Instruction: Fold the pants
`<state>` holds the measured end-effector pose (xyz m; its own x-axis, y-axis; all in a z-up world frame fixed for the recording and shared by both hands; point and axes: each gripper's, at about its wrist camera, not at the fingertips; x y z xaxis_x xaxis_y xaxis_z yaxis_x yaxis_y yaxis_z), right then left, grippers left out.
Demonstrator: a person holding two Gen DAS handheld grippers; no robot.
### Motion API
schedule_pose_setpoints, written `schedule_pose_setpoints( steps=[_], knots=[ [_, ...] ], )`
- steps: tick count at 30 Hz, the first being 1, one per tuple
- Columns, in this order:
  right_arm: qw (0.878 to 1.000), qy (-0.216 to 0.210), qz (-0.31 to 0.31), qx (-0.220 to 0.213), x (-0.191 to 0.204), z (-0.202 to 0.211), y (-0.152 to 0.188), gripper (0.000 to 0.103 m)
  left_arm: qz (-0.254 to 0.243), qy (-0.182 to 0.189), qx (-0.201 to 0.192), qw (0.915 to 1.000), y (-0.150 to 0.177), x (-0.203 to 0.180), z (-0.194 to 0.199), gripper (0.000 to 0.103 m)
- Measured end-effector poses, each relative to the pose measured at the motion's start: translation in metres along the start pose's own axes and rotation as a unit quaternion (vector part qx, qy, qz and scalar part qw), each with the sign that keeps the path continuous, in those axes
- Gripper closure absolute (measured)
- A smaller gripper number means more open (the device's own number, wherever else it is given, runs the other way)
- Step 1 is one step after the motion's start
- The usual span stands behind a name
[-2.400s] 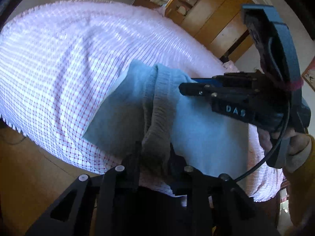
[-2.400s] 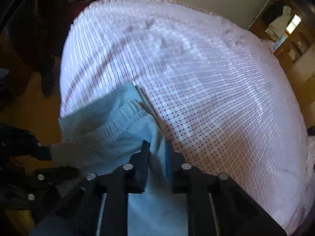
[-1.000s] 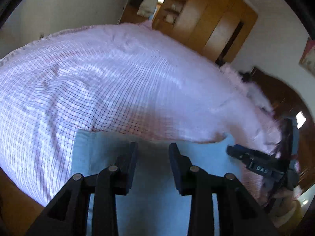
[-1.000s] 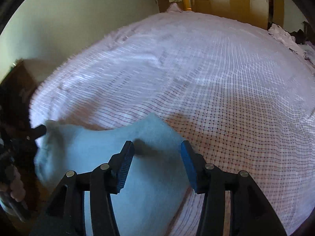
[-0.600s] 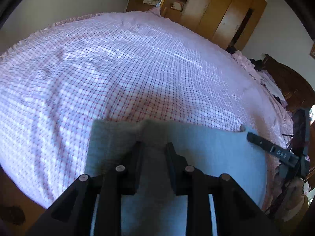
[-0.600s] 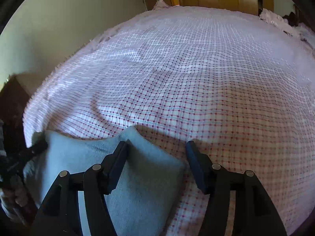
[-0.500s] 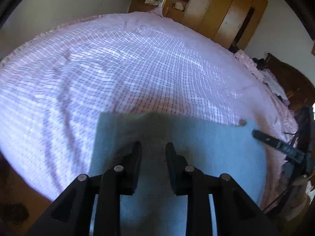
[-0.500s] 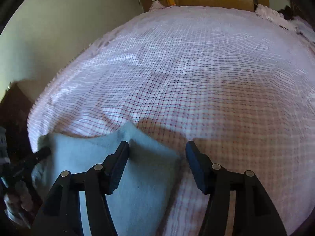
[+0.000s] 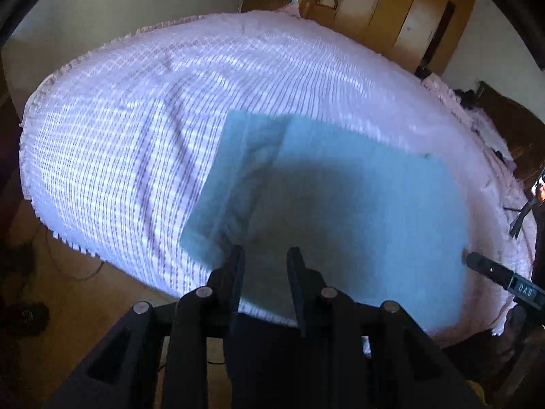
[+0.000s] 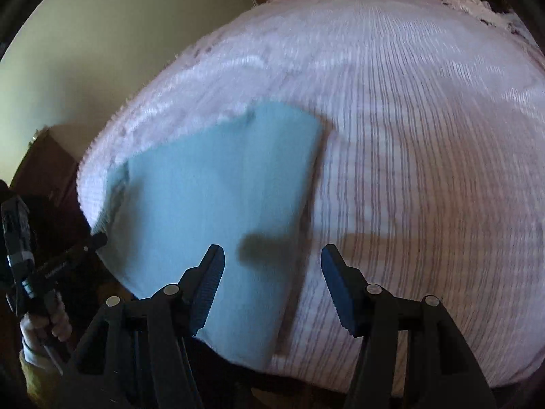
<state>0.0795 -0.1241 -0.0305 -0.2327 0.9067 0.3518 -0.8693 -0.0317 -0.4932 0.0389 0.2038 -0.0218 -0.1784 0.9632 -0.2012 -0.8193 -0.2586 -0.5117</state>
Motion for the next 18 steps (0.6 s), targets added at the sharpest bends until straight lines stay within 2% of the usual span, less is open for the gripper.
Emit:
schedule_pose_setpoints(
  steps=[3, 8, 14, 18],
  knots=[
    [1.000, -0.009, -0.012, 0.018, -0.005, -0.011, 0.012, 0.050, 0.007, -0.005, 0.015, 0.9998, 0.005, 0.006, -0.010, 0.076],
    [1.000, -0.015, -0.011, 0.019, -0.012, -0.021, 0.017, 0.050, 0.021, -0.001, 0.025, 0.9995, 0.007, 0.011, -0.017, 0.076],
    [0.999, -0.036, -0.016, 0.011, -0.016, -0.029, 0.019, 0.044, -0.011, -0.019, 0.011, 0.9997, 0.005, -0.006, -0.002, 0.076],
    [0.998, -0.055, -0.023, 0.007, -0.020, -0.029, 0.021, 0.036, -0.030, -0.006, 0.010, 0.9995, 0.005, -0.023, 0.003, 0.072]
  ],
)
Point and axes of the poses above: each gripper's, at about its wrist camera, not at the fingertips, and z roughly against the way its jaws point, x to its left, y to its underside
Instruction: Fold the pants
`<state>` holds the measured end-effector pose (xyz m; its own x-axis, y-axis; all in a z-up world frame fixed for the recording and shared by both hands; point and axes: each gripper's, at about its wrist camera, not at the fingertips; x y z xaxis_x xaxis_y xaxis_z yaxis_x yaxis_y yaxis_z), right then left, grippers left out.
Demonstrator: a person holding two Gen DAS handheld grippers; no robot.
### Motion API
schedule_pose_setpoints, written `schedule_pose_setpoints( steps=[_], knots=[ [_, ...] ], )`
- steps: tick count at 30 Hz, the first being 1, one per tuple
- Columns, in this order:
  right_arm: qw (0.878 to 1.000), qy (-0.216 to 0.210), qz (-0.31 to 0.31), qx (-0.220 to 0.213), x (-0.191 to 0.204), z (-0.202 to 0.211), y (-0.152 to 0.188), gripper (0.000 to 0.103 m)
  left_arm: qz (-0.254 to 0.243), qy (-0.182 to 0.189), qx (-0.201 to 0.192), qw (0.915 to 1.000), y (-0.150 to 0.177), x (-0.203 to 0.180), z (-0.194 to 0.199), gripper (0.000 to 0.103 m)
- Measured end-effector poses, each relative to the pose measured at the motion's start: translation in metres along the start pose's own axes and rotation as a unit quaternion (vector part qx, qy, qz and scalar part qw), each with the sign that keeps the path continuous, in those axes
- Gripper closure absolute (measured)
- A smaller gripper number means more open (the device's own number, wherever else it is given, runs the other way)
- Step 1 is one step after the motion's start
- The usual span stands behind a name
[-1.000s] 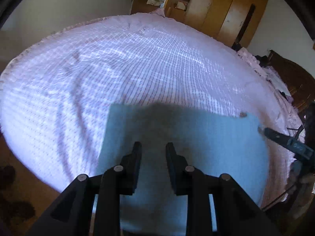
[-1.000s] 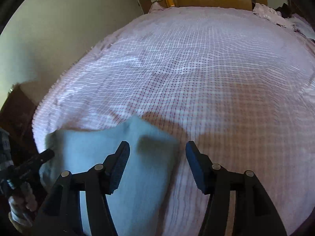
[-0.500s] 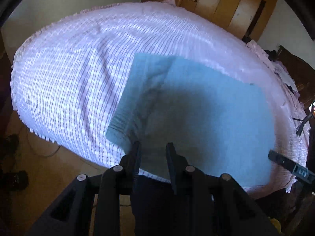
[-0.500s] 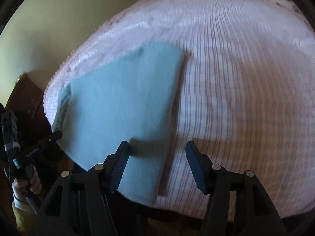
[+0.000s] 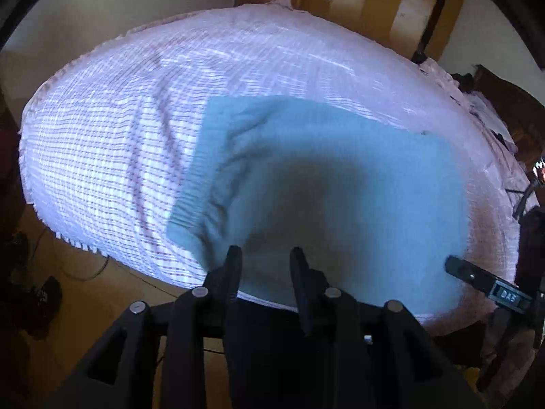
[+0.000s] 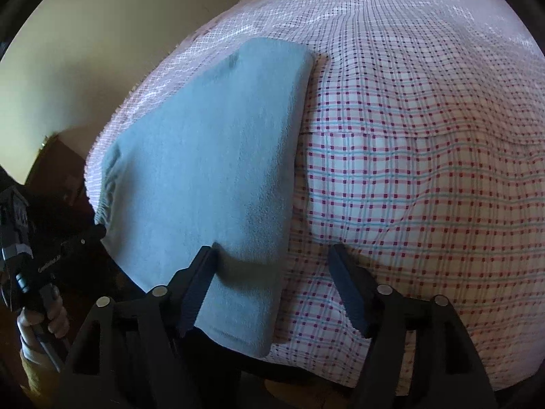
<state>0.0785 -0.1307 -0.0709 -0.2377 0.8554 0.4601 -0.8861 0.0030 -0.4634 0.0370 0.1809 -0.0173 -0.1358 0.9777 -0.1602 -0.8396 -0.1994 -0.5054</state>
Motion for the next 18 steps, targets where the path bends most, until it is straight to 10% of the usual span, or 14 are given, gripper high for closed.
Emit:
schedule_pose_setpoints(
  steps=[18],
  knots=[
    [0.999, 0.014, 0.020, -0.028, 0.023, -0.007, 0.001, 0.034, -0.042, 0.009, 0.037, 0.9984, 0.012, -0.038, -0.033, 0.061]
  ],
)
Point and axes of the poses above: each gripper's, at about its wrist camera, not at the fingertips, and z roughly against the way its jaws point, x to its left, y to its underside
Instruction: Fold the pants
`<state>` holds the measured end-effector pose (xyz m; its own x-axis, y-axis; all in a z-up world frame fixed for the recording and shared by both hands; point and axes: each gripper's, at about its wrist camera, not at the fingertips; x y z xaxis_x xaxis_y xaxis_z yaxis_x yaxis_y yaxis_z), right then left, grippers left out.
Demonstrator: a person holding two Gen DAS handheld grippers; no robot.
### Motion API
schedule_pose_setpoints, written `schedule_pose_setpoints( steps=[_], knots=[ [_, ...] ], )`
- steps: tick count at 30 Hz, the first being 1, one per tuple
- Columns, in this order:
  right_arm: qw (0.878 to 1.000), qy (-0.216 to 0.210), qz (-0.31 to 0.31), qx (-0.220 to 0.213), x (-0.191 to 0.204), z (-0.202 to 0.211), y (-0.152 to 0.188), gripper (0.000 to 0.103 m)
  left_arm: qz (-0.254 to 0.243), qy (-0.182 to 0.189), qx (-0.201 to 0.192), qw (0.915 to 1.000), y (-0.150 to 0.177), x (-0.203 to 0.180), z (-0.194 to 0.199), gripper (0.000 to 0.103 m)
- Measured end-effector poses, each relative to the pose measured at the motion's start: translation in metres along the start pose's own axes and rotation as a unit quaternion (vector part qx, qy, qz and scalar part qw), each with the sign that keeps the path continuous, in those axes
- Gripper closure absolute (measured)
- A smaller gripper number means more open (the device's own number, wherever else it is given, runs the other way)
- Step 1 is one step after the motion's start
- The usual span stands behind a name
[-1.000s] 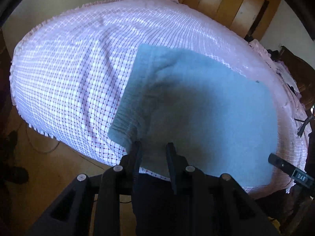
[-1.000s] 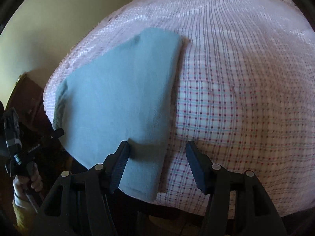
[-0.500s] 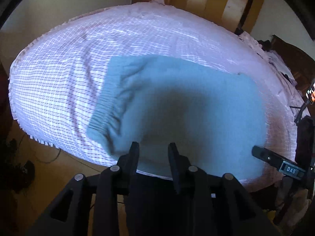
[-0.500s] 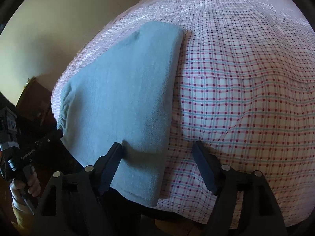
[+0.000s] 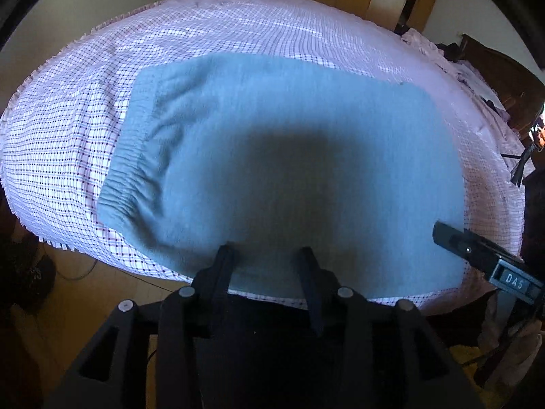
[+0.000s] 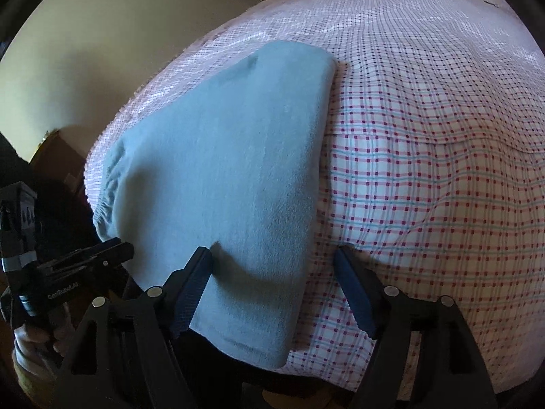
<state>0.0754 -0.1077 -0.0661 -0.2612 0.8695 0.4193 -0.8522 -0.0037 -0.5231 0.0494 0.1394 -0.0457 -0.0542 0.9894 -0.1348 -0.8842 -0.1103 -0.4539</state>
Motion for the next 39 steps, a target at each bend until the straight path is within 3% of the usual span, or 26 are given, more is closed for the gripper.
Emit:
schedule_pose_setpoints(
  steps=[3, 5, 9, 12, 22, 31, 39],
  knots=[
    [1.000, 0.001, -0.004, -0.003, 0.002, 0.000, 0.000, 0.034, 0.001, -0.003, -0.002, 1.0000, 0.000, 0.000, 0.000, 0.061],
    [1.000, 0.005, -0.010, -0.006, -0.001, 0.003, -0.001, 0.040, 0.001, -0.004, -0.003, 1.0000, 0.002, 0.000, 0.000, 0.061],
    [0.998, -0.041, -0.050, -0.008, -0.013, 0.012, -0.003, 0.077, 0.004, -0.004, -0.004, 1.0000, 0.003, 0.001, 0.002, 0.061],
    [0.995, -0.072, -0.066, -0.021, -0.015, 0.023, -0.007, 0.091, 0.003, 0.001, -0.008, 1.0000, 0.004, 0.001, 0.004, 0.060],
    [0.990, -0.109, 0.031, -0.080, 0.041, 0.069, -0.023, 0.095, -0.013, -0.007, -0.010, 0.9999, 0.008, -0.005, 0.007, 0.060],
    [0.982, -0.125, 0.116, -0.082, 0.097, 0.071, -0.039, 0.096, -0.007, -0.005, -0.031, 0.9995, -0.001, 0.004, 0.028, 0.060],
    [0.966, -0.166, 0.187, -0.071, 0.151, 0.063, -0.057, 0.096, 0.030, -0.029, -0.064, 0.9970, -0.012, 0.042, 0.051, 0.060]
  ],
)
Point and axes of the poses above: each gripper's, at about its wrist camera, not at the fingertips, and z roughly against the way its jaws point, x to its left, y to its underside
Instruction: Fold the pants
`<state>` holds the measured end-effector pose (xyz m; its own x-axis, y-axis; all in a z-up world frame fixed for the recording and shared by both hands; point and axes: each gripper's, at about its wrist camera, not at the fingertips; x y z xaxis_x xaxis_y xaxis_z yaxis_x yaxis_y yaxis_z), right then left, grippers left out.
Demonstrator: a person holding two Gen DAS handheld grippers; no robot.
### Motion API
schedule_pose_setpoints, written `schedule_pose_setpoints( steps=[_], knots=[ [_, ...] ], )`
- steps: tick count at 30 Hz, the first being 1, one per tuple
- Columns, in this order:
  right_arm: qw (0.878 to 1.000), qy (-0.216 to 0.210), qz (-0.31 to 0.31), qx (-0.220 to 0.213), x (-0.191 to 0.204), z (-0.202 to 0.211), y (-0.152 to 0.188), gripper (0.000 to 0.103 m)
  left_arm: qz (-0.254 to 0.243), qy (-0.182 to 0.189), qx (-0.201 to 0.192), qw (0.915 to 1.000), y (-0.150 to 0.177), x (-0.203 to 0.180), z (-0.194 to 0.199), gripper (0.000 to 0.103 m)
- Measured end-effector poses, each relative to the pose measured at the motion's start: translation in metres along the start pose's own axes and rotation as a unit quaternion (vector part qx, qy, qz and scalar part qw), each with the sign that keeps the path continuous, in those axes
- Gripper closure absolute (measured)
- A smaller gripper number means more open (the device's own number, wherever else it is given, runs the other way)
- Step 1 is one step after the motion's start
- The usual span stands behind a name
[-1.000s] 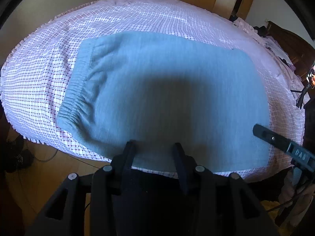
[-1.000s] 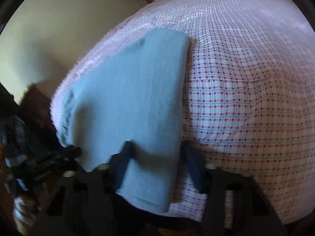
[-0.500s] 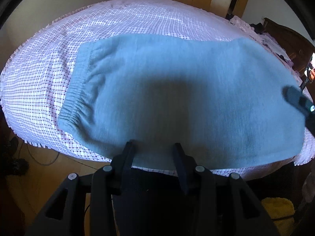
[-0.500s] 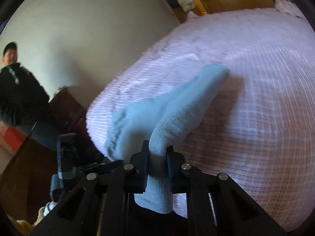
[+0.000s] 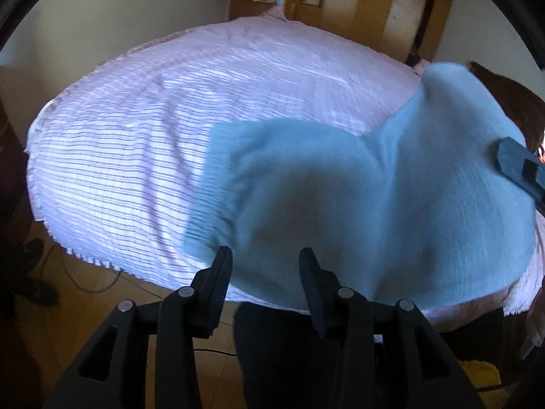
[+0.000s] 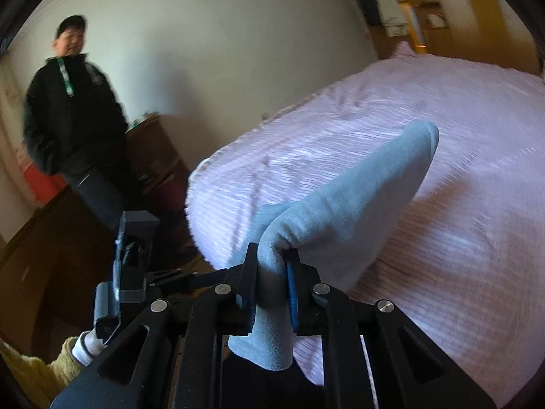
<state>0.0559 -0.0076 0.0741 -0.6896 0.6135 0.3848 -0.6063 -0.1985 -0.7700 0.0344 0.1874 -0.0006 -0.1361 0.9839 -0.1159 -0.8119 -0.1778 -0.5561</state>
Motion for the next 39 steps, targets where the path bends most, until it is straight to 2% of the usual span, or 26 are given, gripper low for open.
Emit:
schedule_pose_setpoints(
  steps=[4, 9, 13, 16, 19, 21, 23, 25, 28, 31, 34, 39],
  knots=[
    [0.999, -0.036, 0.005, 0.022, 0.014, -0.031, -0.011, 0.096, 0.018, -0.019, -0.005, 0.9996, -0.006, 0.022, 0.002, 0.060],
    [0.998, -0.045, 0.007, 0.050, 0.027, -0.081, -0.018, 0.096, 0.047, -0.039, -0.006, 0.9981, -0.009, 0.054, 0.003, 0.060],
    [0.996, -0.040, 0.010, 0.078, 0.035, -0.127, -0.019, 0.096, 0.065, -0.049, -0.001, 0.9967, -0.009, 0.072, 0.001, 0.061],
    [0.993, -0.034, 0.010, 0.114, 0.037, -0.162, -0.015, 0.096, 0.068, -0.055, 0.002, 0.9962, -0.006, 0.080, 0.001, 0.060],
    [0.987, -0.020, 0.000, 0.161, 0.037, -0.179, -0.008, 0.089, 0.077, -0.061, 0.009, 0.9951, -0.007, 0.089, -0.001, 0.061],
    [0.985, -0.016, -0.003, 0.172, 0.036, -0.177, -0.004, 0.087, 0.087, -0.059, 0.013, 0.9943, -0.010, 0.095, -0.002, 0.061],
    [0.987, -0.014, -0.006, 0.161, 0.033, -0.166, -0.003, 0.083, 0.091, -0.056, 0.012, 0.9942, -0.013, 0.098, -0.002, 0.060],
    [0.989, -0.007, -0.013, 0.147, 0.027, -0.153, -0.002, 0.070, 0.082, -0.049, 0.008, 0.9954, -0.018, 0.097, 0.000, 0.060],
    [0.991, 0.011, -0.029, 0.128, 0.014, -0.129, -0.003, 0.059, 0.062, -0.023, 0.000, 0.9978, -0.025, 0.086, 0.004, 0.052],
    [0.992, 0.040, -0.054, 0.110, -0.007, -0.105, 0.003, 0.055, 0.043, 0.016, -0.008, 0.9989, -0.033, 0.075, 0.007, 0.046],
    [0.989, 0.075, -0.082, 0.100, -0.031, -0.085, 0.016, 0.050, 0.029, 0.026, -0.010, 0.9992, -0.039, 0.063, 0.004, 0.040],
    [0.978, 0.096, -0.135, 0.127, -0.069, -0.091, 0.035, 0.049, 0.032, 0.058, 0.008, 0.9978, -0.049, 0.054, -0.015, 0.040]
  ],
)
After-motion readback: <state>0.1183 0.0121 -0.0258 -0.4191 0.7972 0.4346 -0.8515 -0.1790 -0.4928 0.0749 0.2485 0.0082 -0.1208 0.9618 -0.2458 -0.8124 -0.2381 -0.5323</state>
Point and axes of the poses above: each gripper's, at about its wrist camera, not at the fingertips, and z roughly against the way its jaws point, x to its left, y to its underside
